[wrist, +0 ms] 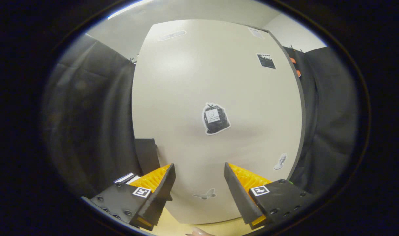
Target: Open the shoe cabinet door, grab the shoes and put them into the shoe cabinet, then close the shoe cabinet door.
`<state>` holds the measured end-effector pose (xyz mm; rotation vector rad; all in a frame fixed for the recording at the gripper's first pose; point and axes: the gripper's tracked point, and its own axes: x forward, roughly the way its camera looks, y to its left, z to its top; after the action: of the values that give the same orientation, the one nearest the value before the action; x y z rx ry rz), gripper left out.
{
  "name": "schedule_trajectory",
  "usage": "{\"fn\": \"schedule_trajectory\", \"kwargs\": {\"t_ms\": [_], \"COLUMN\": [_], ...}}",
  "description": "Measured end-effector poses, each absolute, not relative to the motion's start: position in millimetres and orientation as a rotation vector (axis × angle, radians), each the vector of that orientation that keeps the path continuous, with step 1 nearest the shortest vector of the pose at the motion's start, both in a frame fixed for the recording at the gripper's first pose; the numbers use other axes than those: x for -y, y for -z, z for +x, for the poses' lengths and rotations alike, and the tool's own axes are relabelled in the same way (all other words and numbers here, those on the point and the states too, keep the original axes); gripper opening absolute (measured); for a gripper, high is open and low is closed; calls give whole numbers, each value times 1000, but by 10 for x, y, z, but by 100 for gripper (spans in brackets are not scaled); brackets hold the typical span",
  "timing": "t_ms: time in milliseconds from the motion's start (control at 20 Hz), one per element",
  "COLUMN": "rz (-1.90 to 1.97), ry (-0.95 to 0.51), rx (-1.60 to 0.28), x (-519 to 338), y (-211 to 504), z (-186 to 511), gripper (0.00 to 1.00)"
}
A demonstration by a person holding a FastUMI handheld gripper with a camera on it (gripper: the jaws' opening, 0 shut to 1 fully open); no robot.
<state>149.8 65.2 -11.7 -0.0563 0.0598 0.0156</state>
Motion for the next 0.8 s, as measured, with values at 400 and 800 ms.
{"fn": "schedule_trajectory", "kwargs": {"t_ms": [400, 800], "rz": [-69, -104], "ry": [-8, -14], "rx": [-54, -27], "x": [-692, -704], "y": [116, 85], "z": [1739, 1767], "gripper": [93, 93]}}
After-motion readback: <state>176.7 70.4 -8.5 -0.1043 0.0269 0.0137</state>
